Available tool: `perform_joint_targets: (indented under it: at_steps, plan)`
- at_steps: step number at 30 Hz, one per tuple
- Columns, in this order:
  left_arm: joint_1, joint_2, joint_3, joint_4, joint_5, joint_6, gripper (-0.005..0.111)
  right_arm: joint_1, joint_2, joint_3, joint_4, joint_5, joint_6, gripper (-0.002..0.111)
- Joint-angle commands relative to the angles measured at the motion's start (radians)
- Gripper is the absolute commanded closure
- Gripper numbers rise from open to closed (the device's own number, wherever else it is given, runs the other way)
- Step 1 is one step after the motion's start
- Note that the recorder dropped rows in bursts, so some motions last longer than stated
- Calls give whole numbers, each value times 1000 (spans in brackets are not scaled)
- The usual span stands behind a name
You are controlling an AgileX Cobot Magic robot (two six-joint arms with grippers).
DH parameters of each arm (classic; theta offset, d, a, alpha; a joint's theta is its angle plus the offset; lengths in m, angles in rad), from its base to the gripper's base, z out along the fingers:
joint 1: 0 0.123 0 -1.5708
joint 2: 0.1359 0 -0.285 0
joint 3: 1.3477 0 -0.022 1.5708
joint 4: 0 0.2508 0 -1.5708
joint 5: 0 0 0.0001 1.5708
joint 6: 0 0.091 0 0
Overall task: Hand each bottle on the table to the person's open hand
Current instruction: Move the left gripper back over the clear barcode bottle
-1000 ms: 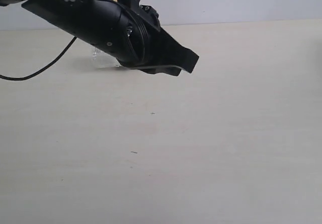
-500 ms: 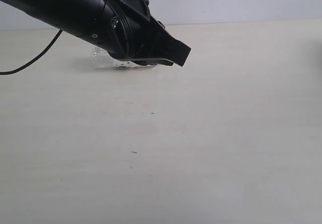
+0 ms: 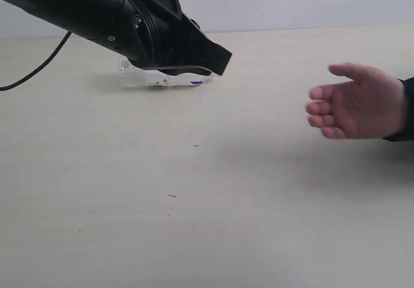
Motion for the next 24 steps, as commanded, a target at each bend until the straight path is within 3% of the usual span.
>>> perform_joint_targets:
  at_steps: [1, 10, 19, 22, 24]
  plan:
    - [85, -30, 4, 3, -7, -3, 107, -6, -4, 5, -5, -11, -1, 108]
    - [217, -30, 4, 84, 98, -1, 107, -6, -4, 5, -5, -11, -1, 108]
    - [221, -30, 4, 215, 104, 33, 107, -6, -4, 5, -5, -11, -1, 108]
    - [221, -18, -22, 342, 77, 38, 107, -6, -4, 5, -5, -11, -1, 108]
    - [221, 38, -117, 477, 162, 36, 107, -6, -4, 5, -5, -11, -1, 108]
